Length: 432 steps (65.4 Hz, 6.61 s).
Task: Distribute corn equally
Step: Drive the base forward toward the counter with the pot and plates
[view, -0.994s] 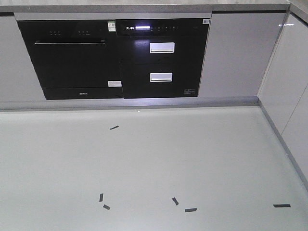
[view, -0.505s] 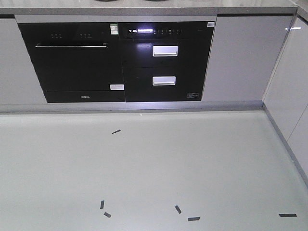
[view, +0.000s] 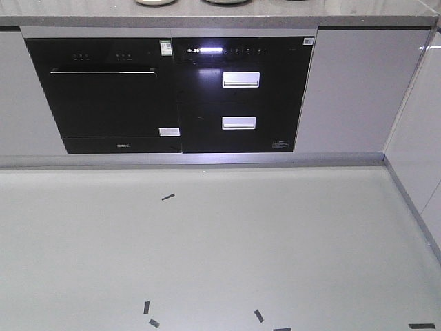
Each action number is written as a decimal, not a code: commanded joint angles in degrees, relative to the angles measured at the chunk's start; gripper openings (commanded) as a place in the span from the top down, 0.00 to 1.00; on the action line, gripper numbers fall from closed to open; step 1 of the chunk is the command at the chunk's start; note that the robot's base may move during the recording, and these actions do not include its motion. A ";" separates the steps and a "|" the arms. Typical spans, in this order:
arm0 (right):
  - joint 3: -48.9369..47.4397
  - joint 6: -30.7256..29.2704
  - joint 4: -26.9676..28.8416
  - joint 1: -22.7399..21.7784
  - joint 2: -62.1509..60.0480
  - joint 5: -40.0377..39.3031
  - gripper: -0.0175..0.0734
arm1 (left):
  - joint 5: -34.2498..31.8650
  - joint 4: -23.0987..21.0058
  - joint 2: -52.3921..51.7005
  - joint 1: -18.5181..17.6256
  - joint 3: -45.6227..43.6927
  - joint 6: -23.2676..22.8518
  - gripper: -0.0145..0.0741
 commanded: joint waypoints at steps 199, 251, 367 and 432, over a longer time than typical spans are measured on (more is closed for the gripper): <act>0.50 -0.27 -0.55 -0.31 -0.39 -4.25 0.82 | -4.31 -0.49 -0.92 0.02 -0.91 -0.30 0.84; 0.50 -0.27 -0.55 -0.31 -0.39 -4.25 0.82 | -4.31 -0.49 -0.92 0.02 -0.91 -0.30 0.84; 0.50 -0.27 -0.55 -0.31 -0.39 -4.25 0.82 | -4.31 -0.49 -0.92 0.02 -0.91 -0.30 0.84; 0.50 -0.27 -0.55 -0.31 -0.39 -4.25 0.82 | -4.31 -0.49 -0.92 0.02 -0.91 -0.30 0.84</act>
